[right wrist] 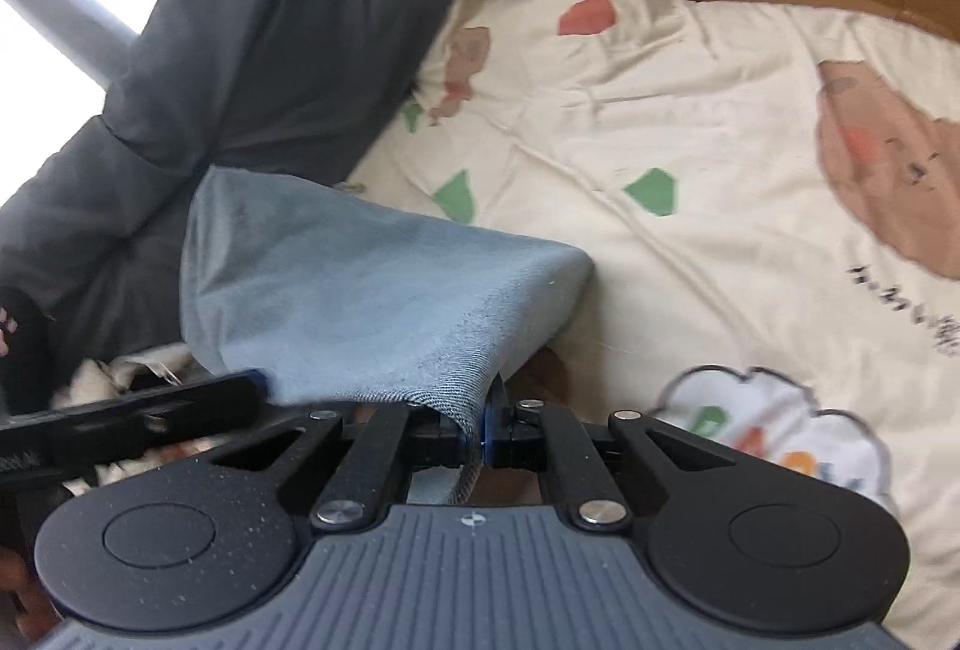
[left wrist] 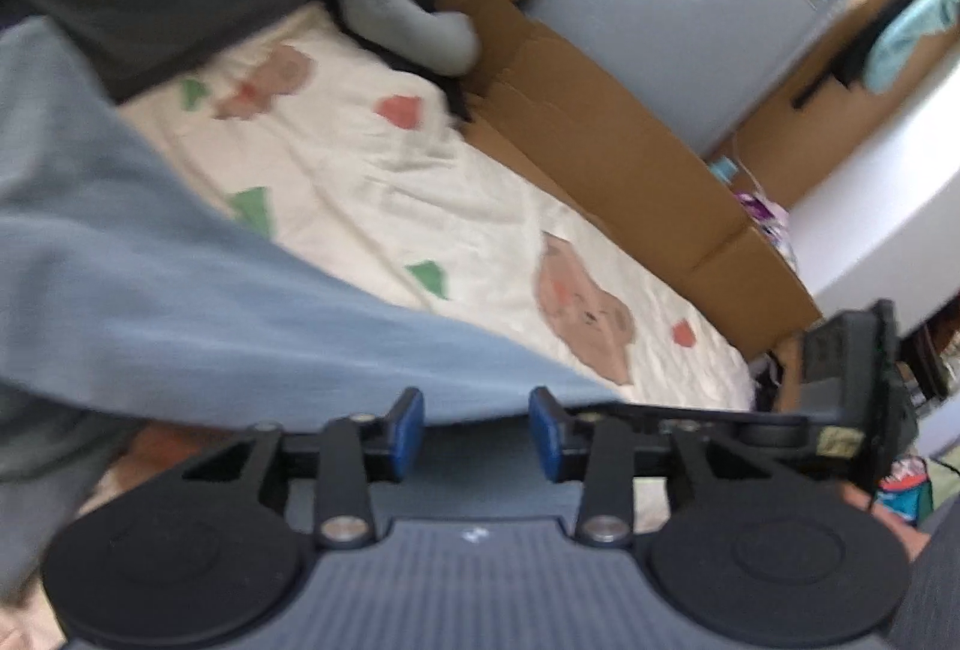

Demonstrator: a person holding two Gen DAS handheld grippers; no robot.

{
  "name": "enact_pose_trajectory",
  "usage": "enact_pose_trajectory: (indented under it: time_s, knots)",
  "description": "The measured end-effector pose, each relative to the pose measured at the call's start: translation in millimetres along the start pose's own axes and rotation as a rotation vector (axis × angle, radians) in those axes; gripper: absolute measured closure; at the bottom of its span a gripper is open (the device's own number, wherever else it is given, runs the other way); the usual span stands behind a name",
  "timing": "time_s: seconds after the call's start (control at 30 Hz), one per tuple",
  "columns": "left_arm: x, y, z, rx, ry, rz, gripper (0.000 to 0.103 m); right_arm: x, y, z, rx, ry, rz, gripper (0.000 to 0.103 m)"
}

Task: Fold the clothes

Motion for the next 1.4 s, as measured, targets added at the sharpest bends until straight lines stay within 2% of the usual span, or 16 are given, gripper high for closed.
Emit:
enact_pose_trajectory:
  time_s: [0.1,0.17,0.27,0.43,0.5,0.7,0.83,1.03,1.17,1.4]
  knots:
    - [-15,1,28,-0.062,-0.06,-0.025,0.059,-11,1,-2,-0.04,0.031,0.025,0.1]
    - [-24,2,46,-0.085,-0.12,-0.042,0.053,-19,0,-2,-0.062,0.053,0.038,0.1]
    - [-36,2,71,-0.126,-0.191,-0.072,0.05,-32,-4,-6,-0.096,0.091,0.064,0.1]
    - [-51,0,106,-0.218,-0.286,-0.134,0.042,-64,-24,-12,-0.154,0.162,0.105,0.101]
    - [-55,-1,119,-0.258,-0.321,-0.152,0.041,-77,-34,-14,-0.202,0.191,0.122,0.101]
    - [-59,-4,154,-0.378,-0.362,-0.199,0.037,-114,-62,-27,-0.305,0.257,0.191,0.102]
    - [-63,-9,174,-0.421,-0.374,-0.233,0.036,-129,-78,-34,-0.356,0.289,0.228,0.102]
    - [-66,-17,212,-0.496,-0.417,-0.259,0.035,-123,-87,-47,-0.393,0.321,0.271,0.103]
    - [-65,-29,231,-0.537,-0.431,-0.282,0.026,-119,-93,-53,-0.404,0.338,0.291,0.103]
    - [-42,-37,263,-0.641,-0.41,-0.277,0.026,-129,-100,-77,-0.386,0.382,0.302,0.103]
Point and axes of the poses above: each gripper's, at about its wrist camera, not at the fingertips, and x roughly the way its jaws point, z to its left, y to its underside, the point moved 7 cm from there along x, roughly the way its jaws point
